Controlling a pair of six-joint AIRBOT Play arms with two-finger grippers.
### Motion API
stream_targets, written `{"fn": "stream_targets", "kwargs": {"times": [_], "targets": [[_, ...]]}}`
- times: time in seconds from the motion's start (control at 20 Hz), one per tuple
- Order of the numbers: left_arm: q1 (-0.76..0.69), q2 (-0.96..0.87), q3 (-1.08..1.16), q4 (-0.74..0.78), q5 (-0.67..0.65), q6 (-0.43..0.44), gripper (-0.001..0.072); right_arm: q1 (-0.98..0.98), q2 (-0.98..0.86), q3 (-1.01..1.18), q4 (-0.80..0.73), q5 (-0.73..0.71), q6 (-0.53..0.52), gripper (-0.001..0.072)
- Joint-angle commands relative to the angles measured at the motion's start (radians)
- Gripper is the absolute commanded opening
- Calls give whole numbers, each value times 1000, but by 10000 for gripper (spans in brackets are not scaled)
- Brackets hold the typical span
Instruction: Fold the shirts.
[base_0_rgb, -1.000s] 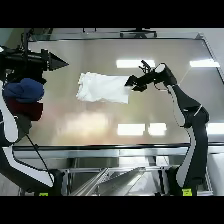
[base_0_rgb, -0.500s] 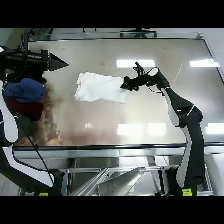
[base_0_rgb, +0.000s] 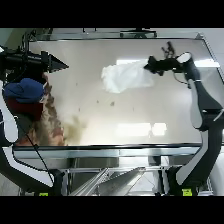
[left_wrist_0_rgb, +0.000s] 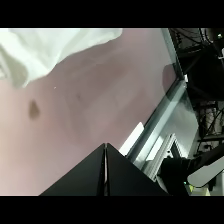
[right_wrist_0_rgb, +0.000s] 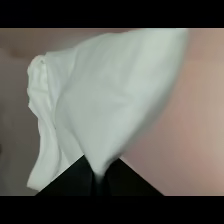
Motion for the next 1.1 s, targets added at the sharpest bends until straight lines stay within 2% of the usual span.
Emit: {"fn": "stream_targets", "kwargs": {"times": [0.0, 0.2, 0.35, 0.65, 0.75, 0.9, 1.05], "targets": [[0, 0, 0, 0, -34, 1, 10, -187, 110, -44, -138, 11, 135, 14], [-5, 0, 0, 0, -34, 1, 9, -386, 301, -246, -407, -16, 274, 14], [-28, 0, 0, 0, -25, 1, 10, -548, 466, -490, -536, -124, 375, 14], [-126, 0, 0, 1, -25, 26, 9, -826, 734, -1080, -548, -513, 529, 16], [-160, 0, 0, 1, -25, 26, 10, -881, 781, -1218, -548, -604, 534, 17], [-197, 0, 0, 0, -26, 26, 10, -924, 805, -1321, -546, -616, 534, 17], [-216, 0, 0, 0, -29, 26, 10, -931, 807, -1334, -545, -614, 526, 28]]}}
